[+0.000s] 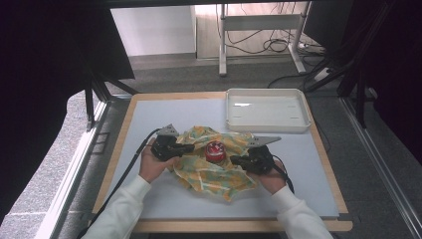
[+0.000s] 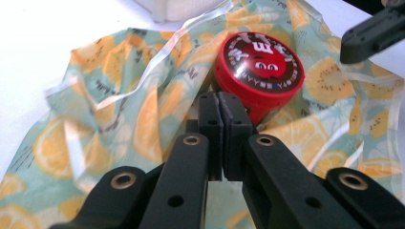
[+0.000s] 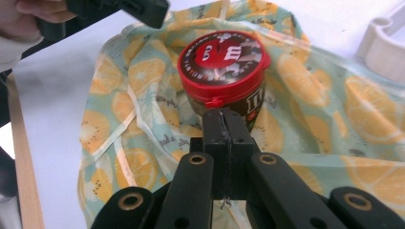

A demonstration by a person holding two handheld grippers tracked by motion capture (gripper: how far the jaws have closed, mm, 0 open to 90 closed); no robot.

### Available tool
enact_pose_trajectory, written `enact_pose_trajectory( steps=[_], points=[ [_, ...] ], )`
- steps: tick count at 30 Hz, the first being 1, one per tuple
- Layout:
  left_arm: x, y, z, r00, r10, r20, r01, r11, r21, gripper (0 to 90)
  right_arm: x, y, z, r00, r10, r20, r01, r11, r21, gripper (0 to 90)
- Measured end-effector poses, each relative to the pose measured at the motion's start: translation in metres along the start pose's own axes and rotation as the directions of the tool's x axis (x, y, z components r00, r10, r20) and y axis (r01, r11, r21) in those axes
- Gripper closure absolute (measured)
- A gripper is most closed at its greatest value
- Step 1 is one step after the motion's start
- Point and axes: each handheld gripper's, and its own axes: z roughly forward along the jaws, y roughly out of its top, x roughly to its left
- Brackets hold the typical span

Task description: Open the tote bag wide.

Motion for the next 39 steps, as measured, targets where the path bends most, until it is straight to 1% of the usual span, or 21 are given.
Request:
enact_pose_trajectory(
  steps=[5,10,16,17,18,20,21,24,27,28,30,32,35,36,39],
  points=[
    [-0.001,-0.007,-0.010,0.9999,-0.013,-0.011,0.013,0.9999,-0.002,89.5,-0.004,0.002,-0.001,0.9998,-0.002,0.017,0.002,1.000,0.000,89.1],
    [-0.007,-0.015,-0.022,0.9998,-0.005,-0.021,0.004,1.0000,-0.006,87.7,-0.007,0.003,0.001,0.9996,-0.003,0.028,0.003,1.000,0.005,88.9],
    [-0.012,-0.025,-0.029,0.9998,0.003,-0.020,-0.003,1.0000,0.004,86.1,-0.008,0.004,0.000,0.9993,-0.006,0.036,0.006,1.000,0.004,87.7],
    [-0.013,-0.026,-0.030,0.9998,-0.001,-0.019,0.001,1.0000,0.001,85.8,-0.009,0.004,-0.001,0.9993,-0.004,0.036,0.004,1.000,0.002,87.4],
    [-0.013,-0.028,-0.031,0.9997,0.007,-0.022,-0.007,1.0000,0.002,85.5,-0.010,0.004,-0.002,0.9992,-0.005,0.039,0.005,1.000,0.001,87.1],
    [-0.014,-0.030,-0.033,0.9997,0.002,-0.023,-0.002,1.0000,-0.001,84.6,-0.011,0.004,-0.004,0.9991,0.000,0.042,0.001,1.000,-0.006,86.7],
    [-0.014,-0.031,-0.034,0.9996,0.008,-0.028,-0.007,1.0000,0.002,83.8,-0.012,0.004,-0.004,0.9991,-0.001,0.043,0.001,1.000,-0.007,86.5],
    [-0.014,-0.037,-0.037,0.9991,0.005,-0.042,-0.005,1.0000,0.000,78.9,-0.014,0.005,-0.006,0.9989,0.002,0.047,-0.001,1.000,-0.009,84.6],
    [-0.013,-0.041,-0.039,0.9984,-0.005,-0.056,0.004,1.0000,-0.003,69.7,-0.014,0.006,-0.007,0.9990,-0.004,0.043,0.005,1.000,-0.012,77.0],
    [-0.012,-0.042,-0.039,0.9982,-0.004,-0.060,0.003,1.0000,-0.001,66.5,-0.014,0.007,-0.007,0.9987,-0.012,0.050,0.013,1.000,-0.012,74.1],
    [-0.011,-0.046,-0.040,0.9974,-0.018,-0.069,0.017,0.9998,-0.005,59.8,-0.014,0.009,-0.008,0.9979,-0.018,0.062,0.019,1.000,-0.017,67.7],
    [-0.009,-0.048,-0.041,0.9966,-0.021,-0.079,0.021,0.9998,-0.002,52.7,-0.014,0.012,-0.008,0.9978,-0.024,0.061,0.025,1.000,-0.017,60.1],
    [-0.006,-0.051,-0.043,0.9956,-0.041,-0.084,0.041,0.9992,-0.005,46.1,-0.013,0.016,-0.007,0.9970,-0.032,0.070,0.033,0.999,-0.019,51.4],
    [-0.005,-0.051,-0.043,0.9952,-0.045,-0.087,0.044,0.9990,-0.009,44.8,-0.013,0.017,-0.007,0.9972,-0.027,0.070,0.028,0.999,-0.019,49.5],
    [-0.004,-0.052,-0.045,0.9942,-0.043,-0.098,0.043,0.9991,-0.005,40.2,-0.014,0.020,-0.005,0.9961,-0.031,0.083,0.032,0.999,-0.009,42.2]
  ],
)
